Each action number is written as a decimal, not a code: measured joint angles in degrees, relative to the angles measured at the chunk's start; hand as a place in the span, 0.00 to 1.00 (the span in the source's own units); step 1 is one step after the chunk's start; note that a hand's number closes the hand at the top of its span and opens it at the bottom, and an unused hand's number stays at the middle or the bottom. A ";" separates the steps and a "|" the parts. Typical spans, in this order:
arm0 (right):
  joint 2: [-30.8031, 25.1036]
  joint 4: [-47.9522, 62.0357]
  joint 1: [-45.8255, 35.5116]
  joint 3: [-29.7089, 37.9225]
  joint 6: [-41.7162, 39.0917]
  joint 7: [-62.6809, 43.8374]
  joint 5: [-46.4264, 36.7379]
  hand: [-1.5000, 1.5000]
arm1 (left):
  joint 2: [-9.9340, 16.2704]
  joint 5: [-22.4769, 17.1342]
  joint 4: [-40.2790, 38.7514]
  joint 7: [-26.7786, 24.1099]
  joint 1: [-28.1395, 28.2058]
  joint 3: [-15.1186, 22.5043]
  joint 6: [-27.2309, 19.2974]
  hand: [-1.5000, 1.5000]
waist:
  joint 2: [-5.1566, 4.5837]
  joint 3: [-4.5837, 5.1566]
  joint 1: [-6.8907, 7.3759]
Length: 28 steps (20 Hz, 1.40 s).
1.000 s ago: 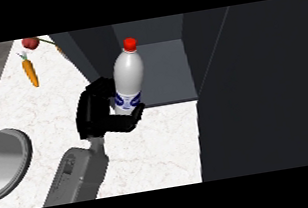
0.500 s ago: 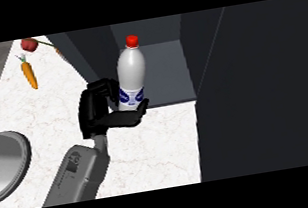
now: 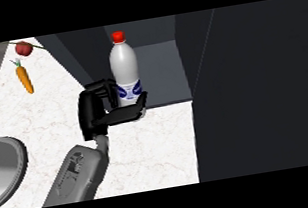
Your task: Pick up the bottled water, place it into the cabinet and close the cabinet
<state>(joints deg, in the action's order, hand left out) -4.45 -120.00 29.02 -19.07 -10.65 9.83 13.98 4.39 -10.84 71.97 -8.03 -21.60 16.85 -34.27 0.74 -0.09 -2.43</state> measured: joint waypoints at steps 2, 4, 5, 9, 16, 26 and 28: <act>-0.22 -0.17 0.37 -0.18 -0.31 -0.05 0.30 0.00 | 0.62 1.23 0.00 0.40 0.06 0.80 -1.37 1.00 | 0.06 -0.06 -0.39; -0.61 0.02 0.27 0.08 -0.70 -0.07 0.53 0.00 | 1.15 2.28 0.01 0.53 0.12 1.49 -2.55 1.00 | 0.03 -0.13 -0.72; -0.72 -0.25 0.29 0.05 -0.72 -0.26 0.58 0.00 | 1.44 2.80 -0.09 0.69 0.05 1.73 -3.17 1.00 | 0.03 -0.15 -0.84; -1.13 0.51 -0.22 0.60 -1.51 0.13 1.24 0.00 | 2.20 5.45 -0.63 0.64 -0.12 2.98 -6.41 1.00 | -0.03 -0.29 -1.34; -1.08 1.57 -0.52 -0.07 -1.85 0.57 0.66 0.00 | 4.40 10.84 -2.36 0.78 -0.86 6.15 -11.07 1.00 | -0.06 -0.48 -2.18; -0.30 1.81 -1.36 -1.04 -1.42 0.59 0.09 0.00 | 5.65 16.16 -4.06 3.73 -2.16 9.90 -16.79 0.00 | -0.15 -0.68 -2.54; -0.45 1.85 -1.55 -0.73 -1.44 0.52 0.16 0.00 | 5.57 16.38 -4.25 5.01 -2.46 10.55 -17.14 0.00 | -0.21 -0.70 -2.65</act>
<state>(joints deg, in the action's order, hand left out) -4.90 -118.15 27.47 -19.80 -12.09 10.35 14.14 9.95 5.53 67.72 -3.03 -24.07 27.40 -51.41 0.53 -0.79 -5.08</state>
